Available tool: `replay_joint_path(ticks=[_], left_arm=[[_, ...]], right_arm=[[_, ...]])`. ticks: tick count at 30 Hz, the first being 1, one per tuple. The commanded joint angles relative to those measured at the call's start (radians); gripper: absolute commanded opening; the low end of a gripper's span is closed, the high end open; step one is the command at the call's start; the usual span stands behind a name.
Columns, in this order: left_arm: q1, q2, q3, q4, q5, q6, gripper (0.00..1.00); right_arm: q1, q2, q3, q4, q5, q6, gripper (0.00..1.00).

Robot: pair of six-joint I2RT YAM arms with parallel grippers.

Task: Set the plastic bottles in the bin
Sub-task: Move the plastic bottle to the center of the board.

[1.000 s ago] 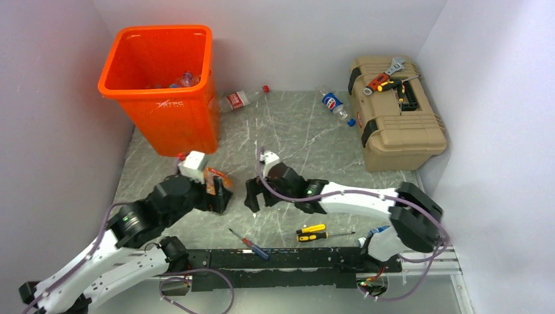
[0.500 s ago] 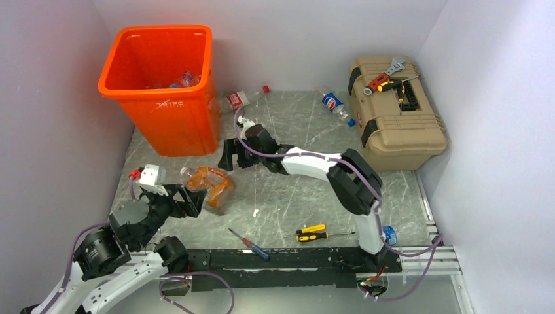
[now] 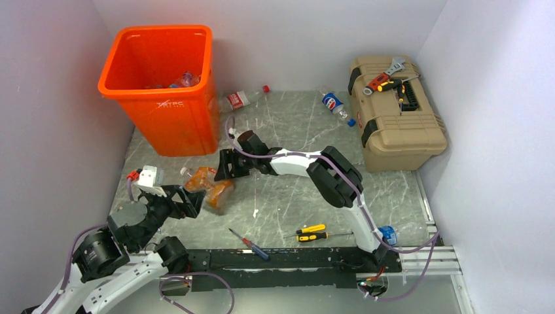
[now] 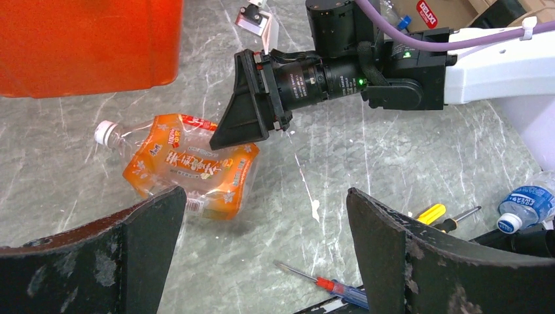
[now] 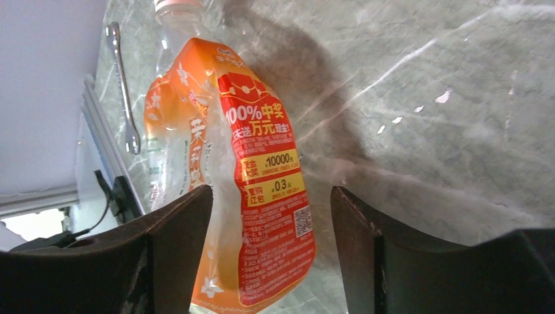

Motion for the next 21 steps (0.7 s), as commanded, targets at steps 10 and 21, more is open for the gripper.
replay_joint_path(ticks=[10,21], left_arm=[[0.001,0.014,0.004,-0.006,-0.019,-0.013,0.98],[0.001,0.006,0.0,-0.006,-0.025,-0.019,0.98]], right_arm=[[0.0,-0.108,-0.217,0.193,-0.036,0.084,0.36],[-0.059,-0.592,-0.734,0.241,0.26,0.113,0.31]])
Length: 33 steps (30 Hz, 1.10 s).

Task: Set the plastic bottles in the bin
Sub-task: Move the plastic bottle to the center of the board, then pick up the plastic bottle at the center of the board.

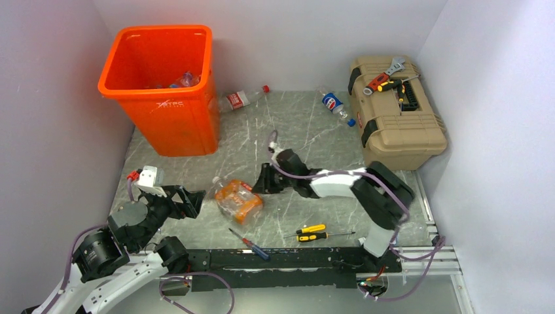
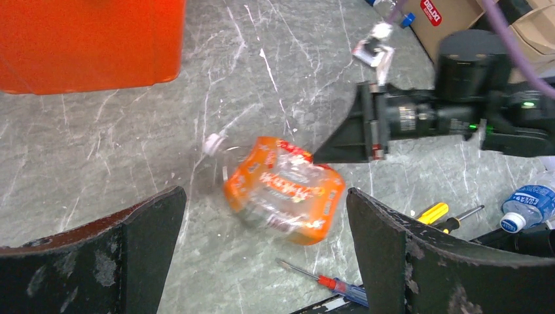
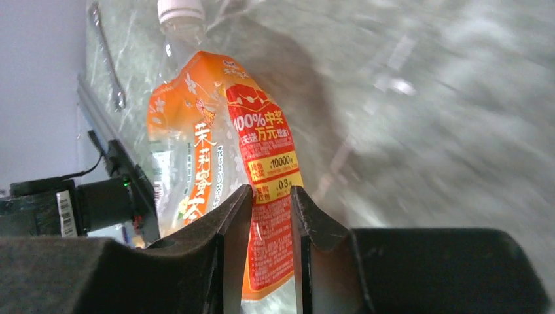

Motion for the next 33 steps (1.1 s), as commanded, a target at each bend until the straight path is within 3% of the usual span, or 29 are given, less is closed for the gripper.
replay_joint_path(ticks=[1,7,8,12,13,15,18,25,33], left_arm=[[0.001,0.007,0.0,0.006,-0.017,-0.015,0.98],[0.003,0.055,-0.013,0.022,-0.01,-0.029,0.99],[0.002,0.076,-0.018,0.029,-0.011,-0.045,0.99],[0.003,0.241,-0.04,0.068,0.069,-0.172,0.99],[0.002,0.296,-0.041,0.076,0.092,-0.205,0.99],[0.003,0.403,-0.031,0.057,0.093,-0.282,1.0],[0.002,0.503,-0.04,0.037,0.065,-0.362,0.99],[0.002,0.502,-0.157,0.05,0.074,-0.584,0.99],[0.032,0.606,-0.301,0.386,0.227,-0.553,0.93]], right_arm=[[-0.031,-0.259,-0.188,0.026,0.248,0.008,0.31],[-0.029,-0.486,-0.371,-0.025,0.365,0.025,0.38],[-0.029,-0.505,-0.377,-0.042,0.365,0.016,0.43],[-0.031,-0.559,-0.353,-0.152,0.365,-0.03,0.84],[-0.042,-0.565,-0.347,-0.179,0.383,-0.037,0.88],[-0.092,-0.573,-0.361,-0.18,0.356,-0.039,0.9],[-0.17,-0.558,-0.383,-0.073,0.163,-0.038,0.91],[-0.177,-0.402,-0.301,0.032,-0.007,-0.056,0.9],[-0.172,-0.148,-0.158,0.11,-0.135,-0.02,0.83]])
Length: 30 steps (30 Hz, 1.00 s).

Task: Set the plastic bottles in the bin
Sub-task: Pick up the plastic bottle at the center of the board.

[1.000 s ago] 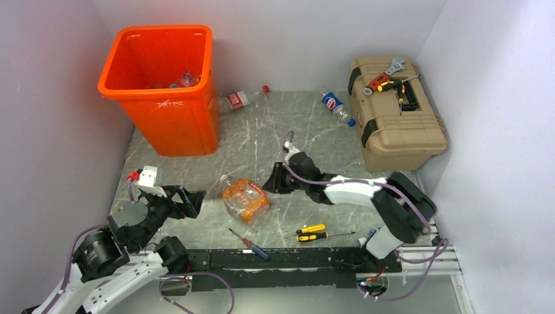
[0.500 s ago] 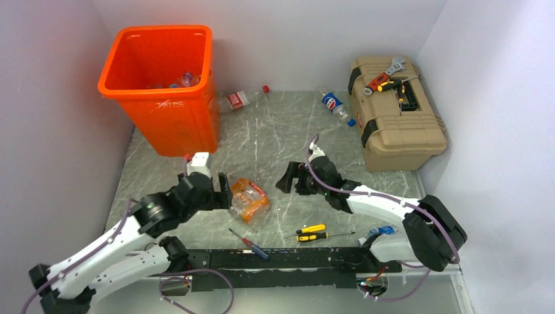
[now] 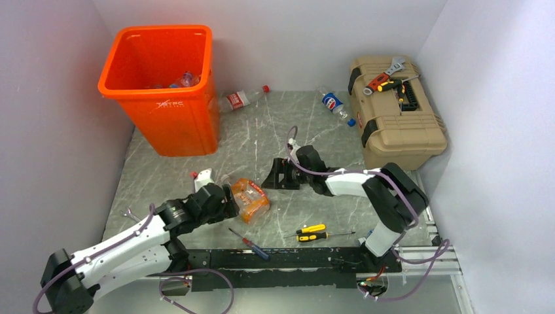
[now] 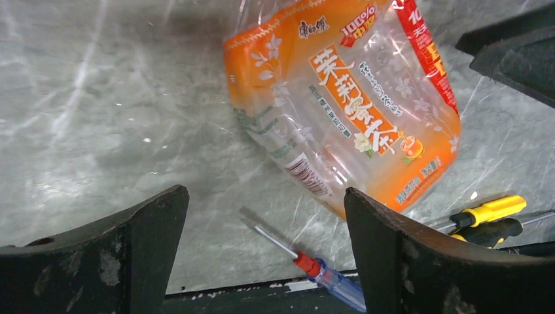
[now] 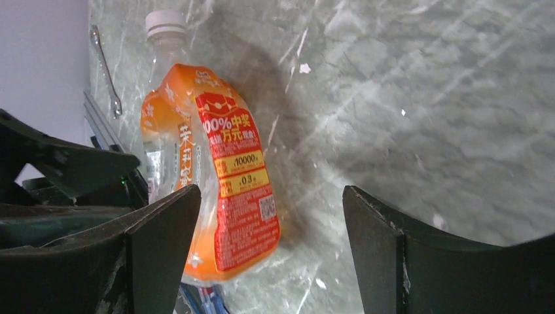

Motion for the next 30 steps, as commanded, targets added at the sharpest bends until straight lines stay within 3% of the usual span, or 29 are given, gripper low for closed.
replay_joint_path(ticks=[1,5,11,19,24,30], left_arm=[[0.039,0.094,-0.014,0.231,0.108,0.0,0.92],[0.122,0.17,-0.029,0.263,0.217,0.011,0.87],[0.184,0.177,-0.118,0.383,0.285,0.01,0.72],[0.198,0.284,-0.114,0.511,0.325,0.101,0.5],[0.2,0.303,-0.152,0.67,0.343,0.138,0.41],[0.2,0.314,-0.175,0.795,0.34,0.183,0.3]], right_arm=[[0.006,0.078,0.068,0.121,-0.106,0.033,0.82],[0.029,0.081,0.054,0.101,-0.061,0.045,0.81],[0.067,0.016,-0.069,0.21,-0.031,0.113,0.75],[0.177,-0.17,-0.245,0.205,0.138,0.154,0.75],[0.192,-0.296,-0.314,0.154,0.224,0.18,0.82],[0.132,-0.338,-0.281,0.056,0.154,0.198,0.92]])
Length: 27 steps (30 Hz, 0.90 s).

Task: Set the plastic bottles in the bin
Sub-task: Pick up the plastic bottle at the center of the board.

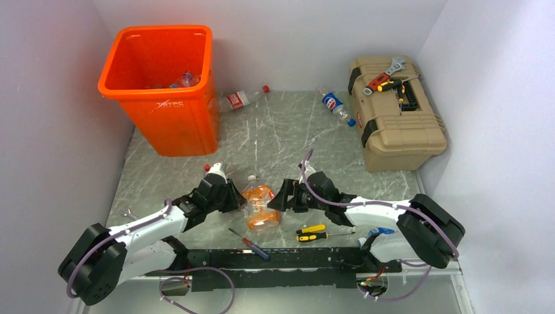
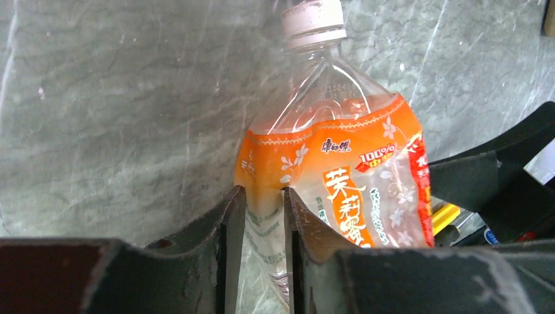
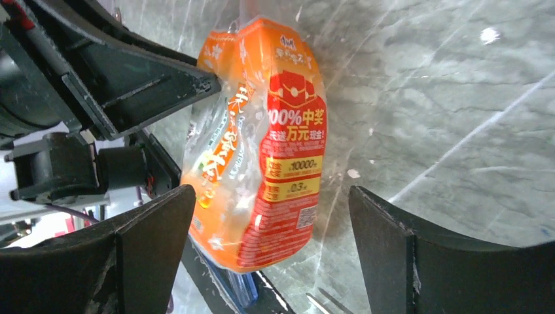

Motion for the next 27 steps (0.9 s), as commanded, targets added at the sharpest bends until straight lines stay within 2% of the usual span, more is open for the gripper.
replay_joint_path(ticks=[1,6,21,27], left_arm=[[0.003,0.017,-0.016,0.137,0.013,0.055,0.28],[0.004,0.023,-0.072,0.178,0.012,0.023,0.24],[0.003,-0.051,-0.194,0.192,-0.027,-0.005,0.22],[0.004,-0.06,-0.231,0.221,-0.042,-0.018,0.21]], right_arm=[[-0.053,-0.029,0.029,-0.052,-0.022,0.036,0.93],[-0.075,-0.005,0.034,-0.049,-0.087,0.063,0.96],[-0.074,0.259,0.096,0.199,-0.276,0.215,0.98],[-0.065,0.347,0.091,0.351,-0.35,0.297,0.89]])
